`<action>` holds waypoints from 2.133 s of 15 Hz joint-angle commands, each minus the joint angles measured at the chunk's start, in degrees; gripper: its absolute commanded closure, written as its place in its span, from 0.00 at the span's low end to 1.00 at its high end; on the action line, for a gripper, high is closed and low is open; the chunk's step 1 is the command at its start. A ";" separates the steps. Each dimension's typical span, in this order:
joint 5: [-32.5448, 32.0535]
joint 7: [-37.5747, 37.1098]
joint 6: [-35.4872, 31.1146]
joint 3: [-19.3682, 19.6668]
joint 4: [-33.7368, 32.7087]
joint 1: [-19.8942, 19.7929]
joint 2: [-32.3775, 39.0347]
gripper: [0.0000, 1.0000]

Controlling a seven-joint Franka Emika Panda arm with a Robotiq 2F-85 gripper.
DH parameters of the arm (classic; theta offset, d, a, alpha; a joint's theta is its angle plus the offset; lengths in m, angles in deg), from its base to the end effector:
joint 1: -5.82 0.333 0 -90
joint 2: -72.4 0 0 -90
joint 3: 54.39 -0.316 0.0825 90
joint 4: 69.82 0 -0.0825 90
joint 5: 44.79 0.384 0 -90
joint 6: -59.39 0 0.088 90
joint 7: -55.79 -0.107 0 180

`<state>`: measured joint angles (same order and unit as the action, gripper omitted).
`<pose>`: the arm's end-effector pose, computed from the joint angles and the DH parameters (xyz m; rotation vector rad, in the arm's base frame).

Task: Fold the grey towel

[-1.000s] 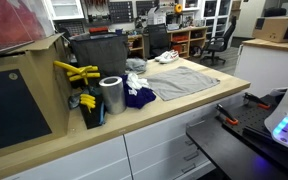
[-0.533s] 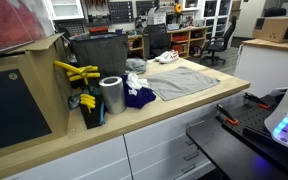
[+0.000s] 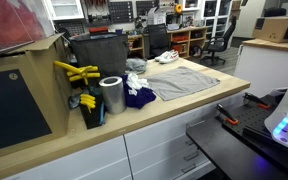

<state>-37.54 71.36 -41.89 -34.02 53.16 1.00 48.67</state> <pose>0.3929 -0.1946 0.5612 -2.8824 0.2384 -0.1434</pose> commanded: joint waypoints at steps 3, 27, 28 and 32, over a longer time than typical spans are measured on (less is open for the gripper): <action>1.59 -0.53 -6.08 -2.20 -0.37 -1.62 6.78 0.00; -1.14 -2.57 -19.67 -8.52 -6.16 -5.07 32.32 0.00; -1.85 -2.35 -20.31 -8.50 -5.57 -5.31 32.96 0.00; -4.30 -1.19 -19.92 -8.67 -6.45 -6.25 36.43 0.00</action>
<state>-39.77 69.13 -62.77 -41.77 47.91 -4.00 83.14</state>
